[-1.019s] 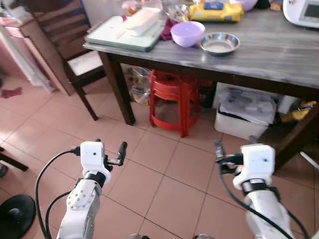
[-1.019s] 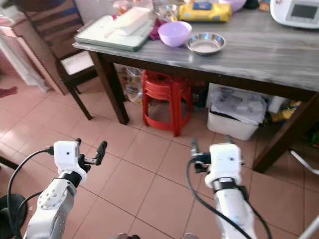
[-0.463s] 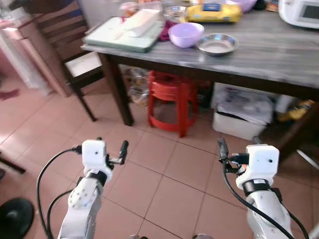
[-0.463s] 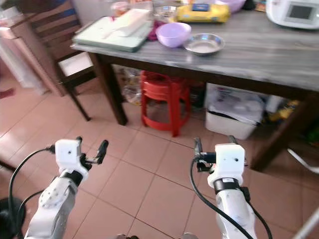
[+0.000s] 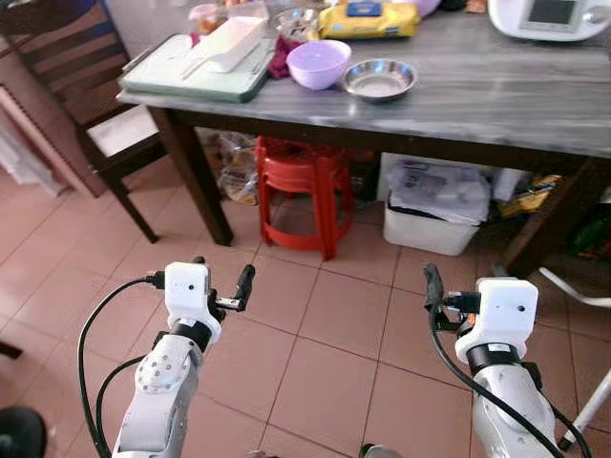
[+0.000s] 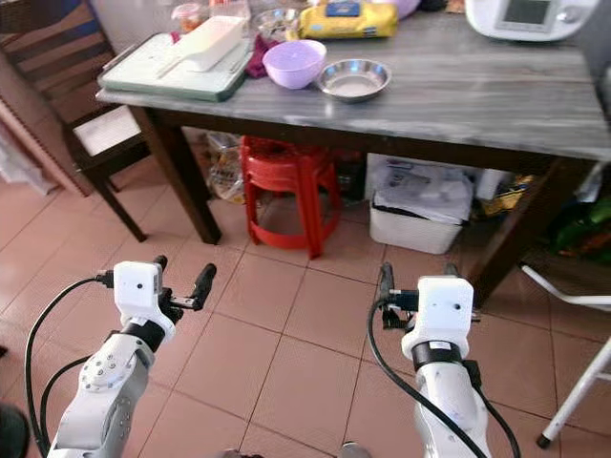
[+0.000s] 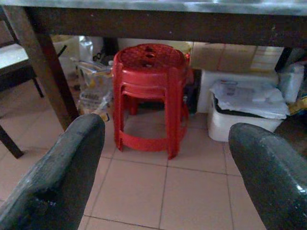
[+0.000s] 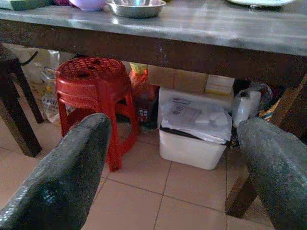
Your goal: Setting the table
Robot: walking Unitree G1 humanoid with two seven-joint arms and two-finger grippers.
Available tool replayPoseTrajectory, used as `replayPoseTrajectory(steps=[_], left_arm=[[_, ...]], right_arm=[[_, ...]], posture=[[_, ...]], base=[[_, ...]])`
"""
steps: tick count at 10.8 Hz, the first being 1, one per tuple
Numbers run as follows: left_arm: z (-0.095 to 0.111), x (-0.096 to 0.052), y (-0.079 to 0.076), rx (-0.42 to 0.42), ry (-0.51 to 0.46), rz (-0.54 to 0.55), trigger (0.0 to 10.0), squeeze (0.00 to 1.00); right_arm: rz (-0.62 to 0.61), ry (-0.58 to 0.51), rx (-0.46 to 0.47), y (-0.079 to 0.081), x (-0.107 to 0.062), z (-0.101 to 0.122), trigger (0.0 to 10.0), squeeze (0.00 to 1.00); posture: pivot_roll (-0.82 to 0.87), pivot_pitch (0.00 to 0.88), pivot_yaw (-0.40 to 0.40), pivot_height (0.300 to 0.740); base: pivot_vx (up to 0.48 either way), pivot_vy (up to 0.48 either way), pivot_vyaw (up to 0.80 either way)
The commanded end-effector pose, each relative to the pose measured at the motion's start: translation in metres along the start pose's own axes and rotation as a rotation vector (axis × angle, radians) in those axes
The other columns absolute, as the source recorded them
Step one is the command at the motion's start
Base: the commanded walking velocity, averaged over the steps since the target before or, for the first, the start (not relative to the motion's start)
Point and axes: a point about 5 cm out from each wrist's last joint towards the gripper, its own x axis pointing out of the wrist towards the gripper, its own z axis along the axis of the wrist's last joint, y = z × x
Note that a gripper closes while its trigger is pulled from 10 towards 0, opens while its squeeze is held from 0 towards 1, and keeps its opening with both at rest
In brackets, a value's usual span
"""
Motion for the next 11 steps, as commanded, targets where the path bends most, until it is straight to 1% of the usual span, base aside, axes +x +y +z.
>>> replayPoseTrajectory(steps=[1,4,11], left_arm=[[0.0035,0.0004,0.0006,0.013,-0.001,-0.012,10.0,0.0],[0.0023,-0.0003,0.0005,0.009,0.009,-0.021,10.0,0.0],[0.002,-0.0006,-0.0009,0.012,0.017,-0.033,10.0,0.0]], right_arm=[[0.012,0.015,0.013,0.0033,-0.0001,-0.0013,10.0,0.0],[0.012,0.021,0.014,0.0037,0.0002,-0.0018,10.0,0.0],[0.015,0.031,0.022,0.0041,-0.0002,-0.0033,10.0,0.0]], posture=[[-0.1,0.118,0.126,0.74],[-0.1,0.122,0.129,0.74],[-0.1,0.125,0.132,0.74]], base=[[0.0,-0.292,-0.77],[0.0,-0.294,-0.77],[0.0,-0.301,0.0]])
